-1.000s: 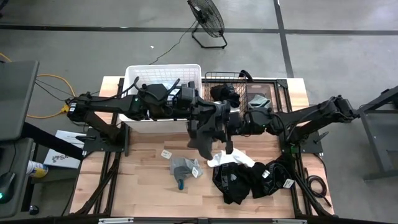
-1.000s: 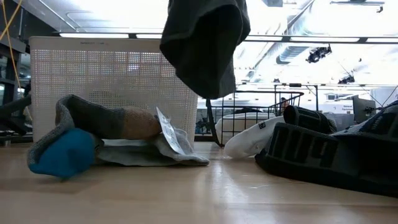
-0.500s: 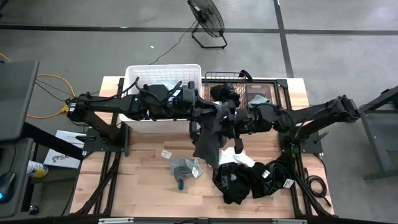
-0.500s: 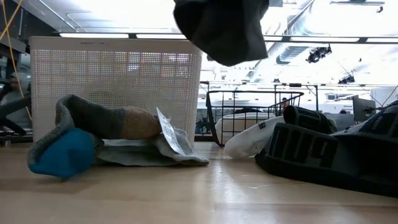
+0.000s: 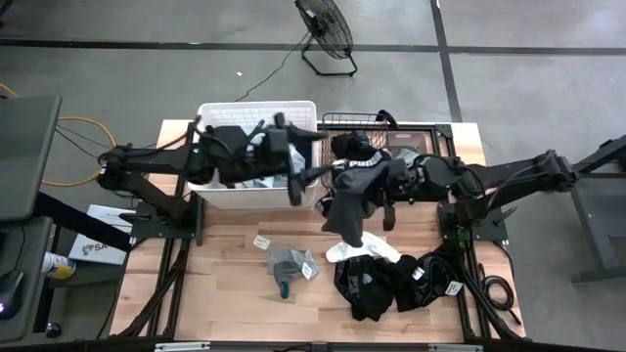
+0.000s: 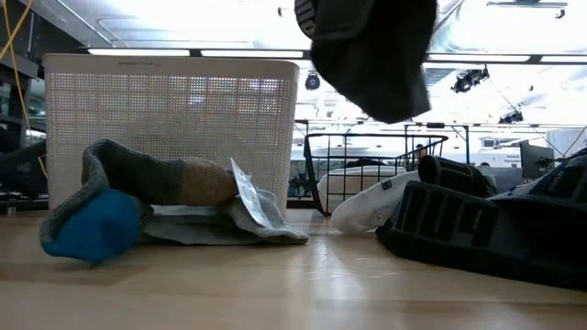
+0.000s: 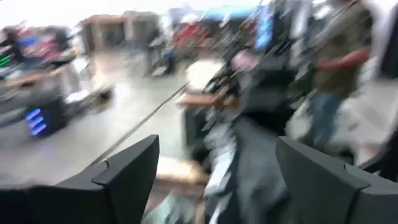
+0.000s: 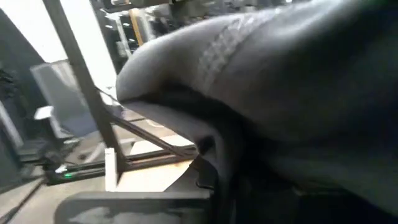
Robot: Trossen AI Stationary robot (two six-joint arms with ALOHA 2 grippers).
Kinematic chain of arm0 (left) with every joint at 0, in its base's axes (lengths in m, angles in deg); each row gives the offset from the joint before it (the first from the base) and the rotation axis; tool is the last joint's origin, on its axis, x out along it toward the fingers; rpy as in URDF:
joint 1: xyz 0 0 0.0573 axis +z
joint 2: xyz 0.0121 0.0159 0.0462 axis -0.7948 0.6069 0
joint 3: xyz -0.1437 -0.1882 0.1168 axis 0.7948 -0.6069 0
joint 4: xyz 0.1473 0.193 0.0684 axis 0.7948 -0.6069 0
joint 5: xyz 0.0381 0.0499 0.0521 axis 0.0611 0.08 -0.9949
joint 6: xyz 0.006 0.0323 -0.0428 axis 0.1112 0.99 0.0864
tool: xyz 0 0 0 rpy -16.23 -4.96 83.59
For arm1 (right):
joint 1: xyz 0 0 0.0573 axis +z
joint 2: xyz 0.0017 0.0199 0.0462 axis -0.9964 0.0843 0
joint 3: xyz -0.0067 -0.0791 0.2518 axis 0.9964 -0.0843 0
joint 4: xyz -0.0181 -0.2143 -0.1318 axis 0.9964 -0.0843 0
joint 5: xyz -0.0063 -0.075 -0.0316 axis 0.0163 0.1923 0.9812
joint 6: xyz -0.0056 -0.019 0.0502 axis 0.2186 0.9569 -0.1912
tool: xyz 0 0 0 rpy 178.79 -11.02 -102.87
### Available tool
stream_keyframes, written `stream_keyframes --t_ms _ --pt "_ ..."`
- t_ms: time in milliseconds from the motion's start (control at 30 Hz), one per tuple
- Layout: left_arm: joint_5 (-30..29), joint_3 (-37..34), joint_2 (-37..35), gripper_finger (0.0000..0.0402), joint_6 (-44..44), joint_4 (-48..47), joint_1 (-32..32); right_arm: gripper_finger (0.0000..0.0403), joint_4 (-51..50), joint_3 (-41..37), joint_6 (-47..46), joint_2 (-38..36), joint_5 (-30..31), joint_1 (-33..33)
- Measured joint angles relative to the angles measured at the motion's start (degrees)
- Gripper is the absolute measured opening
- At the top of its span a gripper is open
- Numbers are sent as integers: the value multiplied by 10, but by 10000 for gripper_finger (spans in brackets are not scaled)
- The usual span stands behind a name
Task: Pick & Place Cloths
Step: Put the gray underwear into the black wire basket
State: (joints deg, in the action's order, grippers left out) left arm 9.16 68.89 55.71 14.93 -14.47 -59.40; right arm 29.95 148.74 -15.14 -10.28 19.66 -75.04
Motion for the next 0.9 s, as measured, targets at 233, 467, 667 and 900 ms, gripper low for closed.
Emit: stream_keyframes --t_ms 233,467,667,900 --pt "-57 -1 -56 323 -39 -120 0 4 -43 0 32 -52 65 -15" --pt "-60 -2 -86 323 -100 -227 0 4 -42 0 97 -83 119 -59" --pt "-60 -2 -86 323 -121 -271 0 4 -43 0 141 -83 134 -130" --pt "-60 -2 -86 323 -127 -306 0 4 -45 0 120 -48 77 -235"
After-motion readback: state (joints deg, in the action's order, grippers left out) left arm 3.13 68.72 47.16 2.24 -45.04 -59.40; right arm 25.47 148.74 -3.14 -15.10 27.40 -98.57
